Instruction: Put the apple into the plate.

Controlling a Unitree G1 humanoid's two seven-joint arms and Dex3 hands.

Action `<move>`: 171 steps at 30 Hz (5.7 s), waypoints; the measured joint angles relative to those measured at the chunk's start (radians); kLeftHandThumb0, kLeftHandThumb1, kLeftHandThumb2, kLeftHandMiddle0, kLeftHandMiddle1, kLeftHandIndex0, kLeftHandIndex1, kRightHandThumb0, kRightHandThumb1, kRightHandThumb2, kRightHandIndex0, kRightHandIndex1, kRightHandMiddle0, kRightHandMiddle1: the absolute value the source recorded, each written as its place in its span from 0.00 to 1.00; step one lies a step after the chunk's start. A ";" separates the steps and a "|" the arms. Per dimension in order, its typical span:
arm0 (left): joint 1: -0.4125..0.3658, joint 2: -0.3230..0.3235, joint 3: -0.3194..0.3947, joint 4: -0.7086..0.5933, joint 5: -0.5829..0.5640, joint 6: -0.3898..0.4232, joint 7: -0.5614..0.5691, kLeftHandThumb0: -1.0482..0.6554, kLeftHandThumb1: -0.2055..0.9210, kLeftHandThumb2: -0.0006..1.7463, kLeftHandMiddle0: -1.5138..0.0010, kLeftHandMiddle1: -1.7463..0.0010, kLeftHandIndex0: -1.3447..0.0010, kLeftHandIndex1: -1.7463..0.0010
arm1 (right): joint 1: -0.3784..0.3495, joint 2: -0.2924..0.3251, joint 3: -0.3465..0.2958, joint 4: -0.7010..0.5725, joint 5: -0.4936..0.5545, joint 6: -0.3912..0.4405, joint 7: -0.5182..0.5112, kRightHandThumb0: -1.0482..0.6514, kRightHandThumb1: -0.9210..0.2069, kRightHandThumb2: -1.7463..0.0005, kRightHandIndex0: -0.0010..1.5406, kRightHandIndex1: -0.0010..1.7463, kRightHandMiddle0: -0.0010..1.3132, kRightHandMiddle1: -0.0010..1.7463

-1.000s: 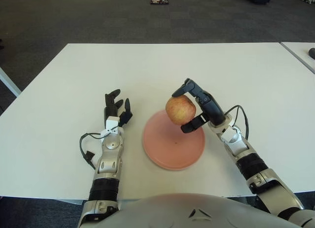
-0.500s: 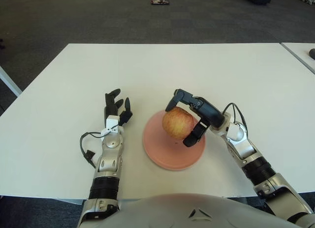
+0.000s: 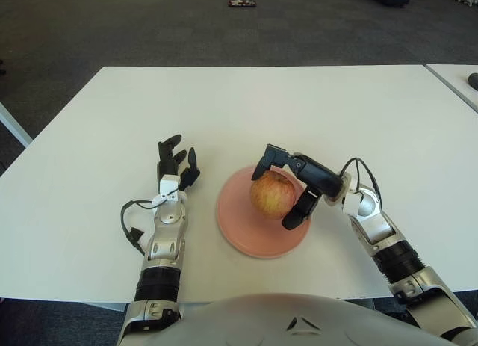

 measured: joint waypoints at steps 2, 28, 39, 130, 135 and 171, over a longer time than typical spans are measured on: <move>0.000 0.000 0.000 0.002 0.000 -0.003 0.000 0.15 1.00 0.39 0.82 0.64 1.00 0.44 | 0.000 0.000 -0.006 0.000 -0.013 -0.002 0.001 0.36 0.43 0.33 0.74 1.00 0.39 1.00; 0.001 0.011 -0.010 -0.001 0.003 0.001 0.000 0.14 1.00 0.41 0.82 0.64 1.00 0.45 | -0.042 0.020 -0.053 0.129 -0.189 -0.235 -0.064 0.37 0.35 0.40 0.60 1.00 0.34 1.00; 0.000 0.010 -0.009 -0.005 0.002 0.009 0.000 0.15 1.00 0.40 0.83 0.64 1.00 0.45 | -0.043 0.069 -0.082 0.199 -0.280 -0.323 -0.169 0.26 0.03 0.65 0.19 0.76 0.07 0.76; 0.004 0.012 -0.007 -0.009 0.000 0.002 -0.001 0.14 1.00 0.41 0.83 0.65 1.00 0.45 | -0.116 0.234 -0.354 0.180 0.155 0.244 -0.318 0.11 0.00 0.58 0.11 0.45 0.00 0.51; 0.007 0.012 -0.008 -0.015 0.000 0.008 -0.002 0.14 1.00 0.41 0.82 0.64 1.00 0.44 | -0.111 0.234 -0.360 0.174 0.150 0.251 -0.316 0.11 0.00 0.58 0.11 0.46 0.00 0.51; 0.032 0.015 -0.014 -0.066 0.004 0.049 -0.010 0.15 1.00 0.42 0.82 0.63 1.00 0.45 | -0.088 0.254 -0.366 0.131 0.135 0.274 -0.308 0.10 0.00 0.58 0.11 0.46 0.00 0.51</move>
